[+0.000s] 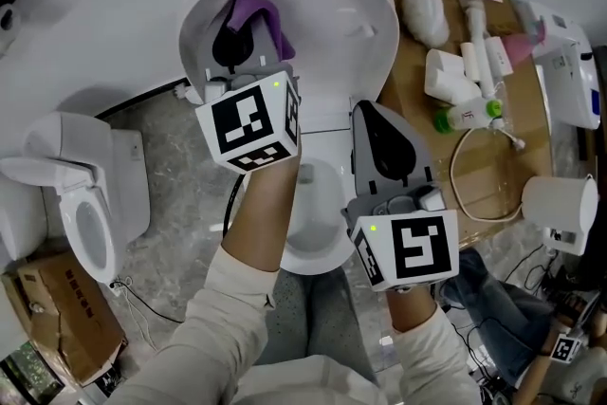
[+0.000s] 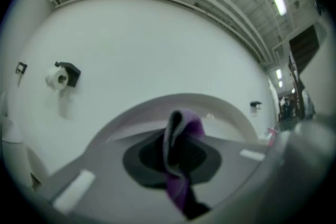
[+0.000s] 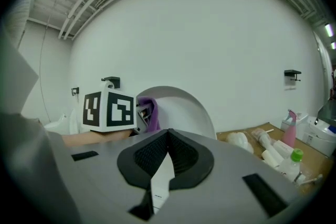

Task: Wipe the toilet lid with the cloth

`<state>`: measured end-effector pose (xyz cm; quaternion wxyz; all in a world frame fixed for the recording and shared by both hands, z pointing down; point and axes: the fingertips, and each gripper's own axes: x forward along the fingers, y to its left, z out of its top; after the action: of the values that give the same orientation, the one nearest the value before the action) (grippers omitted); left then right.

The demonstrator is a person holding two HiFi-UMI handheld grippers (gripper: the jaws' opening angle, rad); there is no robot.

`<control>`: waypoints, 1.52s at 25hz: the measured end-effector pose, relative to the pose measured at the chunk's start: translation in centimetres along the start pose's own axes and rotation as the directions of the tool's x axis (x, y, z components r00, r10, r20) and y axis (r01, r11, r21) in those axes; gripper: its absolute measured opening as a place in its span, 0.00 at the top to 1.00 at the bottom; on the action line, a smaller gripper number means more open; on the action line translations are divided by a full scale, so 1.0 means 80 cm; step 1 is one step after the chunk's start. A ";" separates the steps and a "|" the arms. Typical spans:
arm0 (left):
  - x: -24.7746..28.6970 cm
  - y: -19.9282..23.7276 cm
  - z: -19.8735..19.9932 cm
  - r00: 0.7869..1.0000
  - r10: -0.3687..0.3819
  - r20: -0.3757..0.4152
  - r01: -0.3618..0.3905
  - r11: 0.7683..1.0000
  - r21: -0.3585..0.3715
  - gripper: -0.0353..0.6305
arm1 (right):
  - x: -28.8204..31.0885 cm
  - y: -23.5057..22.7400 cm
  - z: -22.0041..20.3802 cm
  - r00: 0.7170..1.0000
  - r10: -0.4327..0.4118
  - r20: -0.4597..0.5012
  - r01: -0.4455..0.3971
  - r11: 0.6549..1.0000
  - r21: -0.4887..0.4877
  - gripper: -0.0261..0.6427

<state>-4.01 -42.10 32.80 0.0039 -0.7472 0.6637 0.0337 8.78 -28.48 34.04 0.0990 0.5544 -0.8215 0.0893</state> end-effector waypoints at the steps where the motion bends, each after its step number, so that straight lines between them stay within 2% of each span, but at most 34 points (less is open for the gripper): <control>1: 0.005 -0.006 -0.004 1.000 0.004 0.006 -0.004 1.000 0.012 0.92 | 0.001 -0.002 -0.002 1.000 -0.002 -0.003 0.002 1.000 0.001 0.94; 5: 0.020 -0.033 -0.015 1.000 -0.009 0.021 0.008 0.999 0.039 0.92 | 0.000 -0.014 -0.007 1.000 -0.012 -0.012 0.012 1.000 0.006 0.94; 7: 0.024 -0.056 -0.021 0.998 -0.053 0.020 0.052 0.997 0.056 0.92 | -0.002 -0.021 -0.010 1.000 -0.021 -0.016 0.021 1.000 0.012 0.94; 9: 0.026 -0.088 -0.032 0.992 -0.127 0.007 0.126 0.988 0.091 0.92 | -0.005 -0.030 -0.012 0.999 -0.036 -0.018 0.036 0.999 0.021 0.94; 13: 0.023 -0.150 -0.070 0.953 -0.295 -0.061 0.301 0.945 0.129 0.92 | -0.011 -0.040 -0.018 0.998 -0.055 -0.028 0.056 0.998 0.036 0.94; 16: 0.015 -0.155 -0.103 0.934 -0.332 -0.131 0.349 0.927 0.140 0.92 | -0.012 -0.040 -0.025 0.998 -0.052 -0.038 0.053 0.998 0.032 0.94; 24: -0.009 -0.062 -0.150 0.953 -0.222 -0.208 0.257 0.953 0.160 0.92 | 0.006 -0.021 -0.036 0.999 -0.003 -0.040 0.005 0.999 0.043 0.94; 27: -0.017 -0.022 -0.158 0.963 -0.156 -0.221 0.202 0.958 0.205 0.92 | 0.013 -0.010 -0.038 0.999 0.020 -0.042 -0.018 0.999 0.044 0.94; 29: -0.024 0.007 -0.165 0.969 -0.094 -0.229 0.147 0.964 0.224 0.92 | 0.016 -0.006 -0.041 0.999 0.028 -0.046 -0.026 0.999 0.044 0.94; 32: -0.034 0.049 -0.183 0.970 0.008 -0.244 0.041 0.979 0.197 0.92 | 0.017 -0.006 -0.048 0.998 0.032 -0.058 -0.030 0.999 0.043 0.94; 35: -0.040 0.047 -0.207 0.963 0.038 -0.268 0.015 0.981 0.195 0.92 | 0.016 -0.011 -0.056 0.997 0.029 -0.068 -0.027 0.999 0.043 0.94; 38: -0.036 0.009 -0.227 0.956 -0.007 -0.294 0.073 0.974 0.214 0.92 | 0.016 -0.018 -0.063 0.997 0.018 -0.074 -0.014 0.998 0.053 0.94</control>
<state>-4.26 -40.21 51.10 -0.0099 -0.7522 0.6412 -0.1514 9.98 -28.88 39.26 0.1143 0.5465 -0.8190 0.1323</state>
